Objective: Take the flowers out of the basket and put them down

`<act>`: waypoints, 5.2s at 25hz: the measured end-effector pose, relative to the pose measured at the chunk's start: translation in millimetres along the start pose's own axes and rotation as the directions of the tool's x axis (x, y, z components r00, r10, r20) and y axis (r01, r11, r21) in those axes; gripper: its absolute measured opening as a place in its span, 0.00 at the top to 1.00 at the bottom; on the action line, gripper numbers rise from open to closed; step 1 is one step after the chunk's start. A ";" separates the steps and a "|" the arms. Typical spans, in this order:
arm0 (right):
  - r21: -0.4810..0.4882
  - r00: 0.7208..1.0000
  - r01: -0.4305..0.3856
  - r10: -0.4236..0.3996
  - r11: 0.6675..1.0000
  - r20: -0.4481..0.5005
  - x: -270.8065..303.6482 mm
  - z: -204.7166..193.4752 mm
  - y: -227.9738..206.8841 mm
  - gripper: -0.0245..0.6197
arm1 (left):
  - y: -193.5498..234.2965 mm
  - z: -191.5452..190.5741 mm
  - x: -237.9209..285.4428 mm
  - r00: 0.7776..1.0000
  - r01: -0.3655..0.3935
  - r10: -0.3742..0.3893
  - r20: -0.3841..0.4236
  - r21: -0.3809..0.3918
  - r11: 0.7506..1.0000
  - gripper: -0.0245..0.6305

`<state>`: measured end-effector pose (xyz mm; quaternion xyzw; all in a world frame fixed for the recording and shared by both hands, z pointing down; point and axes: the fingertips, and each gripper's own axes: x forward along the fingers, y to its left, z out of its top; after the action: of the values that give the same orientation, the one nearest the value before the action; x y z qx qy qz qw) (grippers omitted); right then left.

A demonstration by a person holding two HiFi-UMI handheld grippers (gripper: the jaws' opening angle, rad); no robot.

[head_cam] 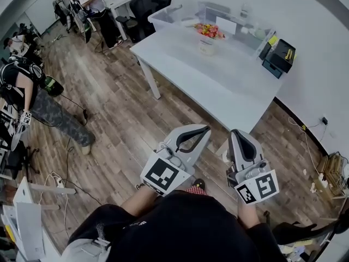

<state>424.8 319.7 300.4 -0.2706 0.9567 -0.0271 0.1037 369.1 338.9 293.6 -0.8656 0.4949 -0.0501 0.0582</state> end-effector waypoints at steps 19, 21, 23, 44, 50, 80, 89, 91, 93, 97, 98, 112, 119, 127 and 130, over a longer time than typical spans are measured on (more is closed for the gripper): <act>0.015 0.999 0.023 -0.023 1.000 0.044 -14.7 2.7 -51.3 0.94 | -20.8 -1.5 51.3 0.999 0.038 -0.038 -0.011 0.046 0.998 0.98; 0.018 0.999 0.018 -0.018 1.000 0.040 -13.5 1.6 -53.8 0.94 | -19.6 -2.8 53.4 0.999 0.033 -0.033 -0.016 0.041 0.999 0.98; 0.022 0.999 0.009 -0.010 1.000 0.041 -12.4 1.0 -53.9 0.94 | -18.4 -4.7 53.7 0.999 0.026 -0.025 -0.021 0.039 0.999 0.98; 0.066 0.999 -0.022 0.019 0.998 0.048 28.7 1.4 -58.8 0.94 | 25.4 -5.0 64.9 1.000 0.001 -0.001 0.016 0.024 1.000 0.98; 0.066 0.999 -0.009 0.006 0.998 0.040 51.5 -3.2 -62.7 0.94 | 47.7 -7.1 70.2 0.999 0.012 -0.012 0.030 0.008 1.000 0.98; 0.024 0.998 0.051 -0.051 0.998 0.024 157.6 -4.6 -97.9 0.94 | 151.9 -8.2 113.4 0.993 0.093 -0.093 0.076 -0.001 0.996 0.98; 0.011 0.998 0.058 -0.058 0.998 -0.012 196.3 -8.3 -100.1 0.94 | 189.1 -10.6 121.3 0.990 0.121 -0.120 0.080 -0.011 0.993 0.98; 0.008 0.998 0.064 -0.064 0.998 -0.016 204.2 -9.2 -101.1 0.94 | 196.7 -11.9 122.6 0.988 0.130 -0.128 0.083 -0.014 0.991 0.98; 0.003 0.997 0.070 -0.070 0.998 -0.020 212.2 -10.6 -100.6 0.94 | 204.6 -12.8 122.7 0.987 0.137 -0.135 0.090 -0.016 0.990 0.98; -0.001 0.996 0.081 -0.081 0.997 -0.023 230.1 -14.1 -100.1 0.94 | 223.1 -15.6 124.2 0.985 0.148 -0.146 0.094 -0.015 0.989 0.98; -0.001 0.996 0.085 -0.085 0.996 -0.025 234.5 -15.3 -100.6 0.94 | 227.3 -16.6 125.1 0.984 0.153 -0.151 0.092 -0.013 0.988 0.98; -0.001 0.991 0.127 -0.127 0.992 -0.028 300.6 -33.9 -91.4 0.94 | 292.6 -29.9 119.4 0.975 0.198 -0.195 0.105 -0.013 0.980 0.98; -0.004 0.988 0.151 -0.151 0.989 -0.023 329.3 -42.0 -84.1 0.94 | 319.8 -34.7 113.1 0.968 0.222 -0.220 0.121 -0.005 0.975 0.98; 0.006 0.987 0.155 -0.154 0.988 -0.037 337.8 -50.5 -85.2 0.94 | 329.5 -43.3 117.0 0.968 0.225 -0.219 0.124 -0.036 0.974 0.98; 0.014 0.989 0.147 -0.146 0.989 -0.035 338.4 -49.2 -92.1 0.94 | 329.1 -43.5 122.9 0.971 0.216 -0.210 0.116 -0.046 0.975 0.98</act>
<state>180.0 63.9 296.3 -0.3388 0.9356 -0.0470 0.0872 144.9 64.9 290.7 -0.9164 0.3964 0.0065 0.0545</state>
